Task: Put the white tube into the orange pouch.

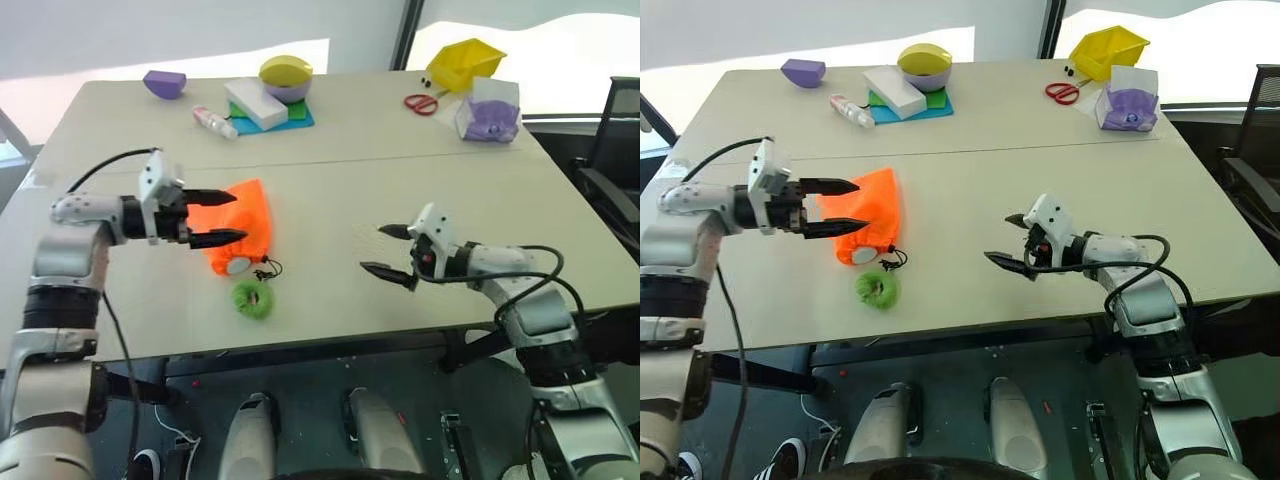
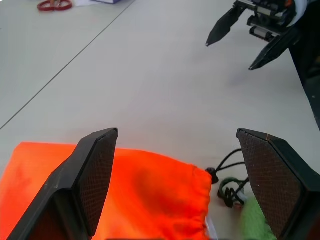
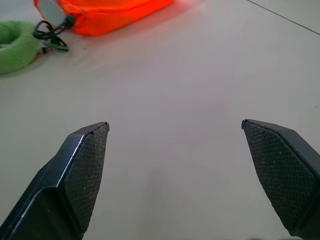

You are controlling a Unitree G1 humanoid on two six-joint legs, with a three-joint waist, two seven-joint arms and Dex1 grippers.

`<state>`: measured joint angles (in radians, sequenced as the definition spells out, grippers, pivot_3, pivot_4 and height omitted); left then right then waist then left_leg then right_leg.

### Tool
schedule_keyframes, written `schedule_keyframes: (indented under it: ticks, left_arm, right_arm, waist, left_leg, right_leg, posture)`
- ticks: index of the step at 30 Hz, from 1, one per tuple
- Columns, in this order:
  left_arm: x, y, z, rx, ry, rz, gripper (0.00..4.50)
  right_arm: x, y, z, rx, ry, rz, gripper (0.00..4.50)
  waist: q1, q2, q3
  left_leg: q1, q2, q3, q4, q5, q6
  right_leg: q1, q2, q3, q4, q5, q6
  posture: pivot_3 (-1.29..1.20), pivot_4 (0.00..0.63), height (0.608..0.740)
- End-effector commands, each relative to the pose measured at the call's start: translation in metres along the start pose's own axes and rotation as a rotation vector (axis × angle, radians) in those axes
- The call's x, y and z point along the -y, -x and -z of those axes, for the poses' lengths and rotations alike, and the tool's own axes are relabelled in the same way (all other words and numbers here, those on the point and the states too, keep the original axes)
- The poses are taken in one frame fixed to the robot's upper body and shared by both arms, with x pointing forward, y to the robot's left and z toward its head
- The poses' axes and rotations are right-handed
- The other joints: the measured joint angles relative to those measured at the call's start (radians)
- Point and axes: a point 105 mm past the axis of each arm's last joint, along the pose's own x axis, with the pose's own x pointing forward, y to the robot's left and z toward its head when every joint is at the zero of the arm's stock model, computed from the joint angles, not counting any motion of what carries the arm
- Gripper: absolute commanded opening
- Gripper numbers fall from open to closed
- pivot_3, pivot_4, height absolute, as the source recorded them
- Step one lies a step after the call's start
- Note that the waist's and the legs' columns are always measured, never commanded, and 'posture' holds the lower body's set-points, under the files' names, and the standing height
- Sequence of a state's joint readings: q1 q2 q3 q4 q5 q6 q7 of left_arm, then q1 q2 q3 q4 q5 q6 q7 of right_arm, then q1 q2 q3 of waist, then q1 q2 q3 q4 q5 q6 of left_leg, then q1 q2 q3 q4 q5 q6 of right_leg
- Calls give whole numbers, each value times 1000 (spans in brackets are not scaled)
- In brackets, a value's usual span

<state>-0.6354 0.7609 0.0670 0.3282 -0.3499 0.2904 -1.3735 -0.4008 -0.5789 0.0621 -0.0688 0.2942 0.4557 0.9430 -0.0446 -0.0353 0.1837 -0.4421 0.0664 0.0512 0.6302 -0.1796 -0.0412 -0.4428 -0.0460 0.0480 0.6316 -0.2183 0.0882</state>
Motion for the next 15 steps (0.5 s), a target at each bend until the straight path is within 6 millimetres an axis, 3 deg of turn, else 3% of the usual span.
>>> schedule_keyframes:
  ticks: [1, 3, 6, 11, 15]
  left_arm:
    - [-5, 13, -11, 48, -4, -80, 4074]
    - [-11, 21, -8, 68, -12, -177, 4074]
    - [-26, 48, 11, 134, 68, -541, 4074]
    - [11, 61, 54, 63, 147, -653, 4074]
    - [12, 83, 62, 44, 147, -747, 4074]
  right_arm:
    - [-3, 14, -23, 84, 38, -14, 4438]
    - [-5, 19, -29, 131, 29, -9, 4438]
    - [-20, 29, -25, 140, 60, -9, 4438]
    - [-30, 32, -13, 116, -21, 3, 4438]
    - [-31, 42, -6, 78, -6, -28, 4438]
  waist:
    - [2, 0, 0]
    - [3, 0, 0]
    - [4, 0, 0]
    - [0, 0, 0]
    - [6, -2, 0]
  left_leg:
    - [0, 0, 0, 0, 0, 0]
    - [0, 0, 0, 1, 0, 0]
    - [-1, 0, 0, 0, 0, 0]
    - [-1, 0, 1, -2, -1, 0]
    - [0, 1, 0, -2, -3, -3]
  right_leg:
    - [0, 0, 0, 0, 0, -1]
    - [0, 0, 0, -1, 0, -1]
    - [0, -1, 0, -2, 0, -1]
    - [0, -1, 0, -2, -1, 1]
    - [-1, -2, -2, -4, 2, -4]
  posture:
    - [0, 150, 740]
    - [0, 150, 740]
    - [0, 150, 740]
    - [0, 150, 740]
    - [0, 150, 740]
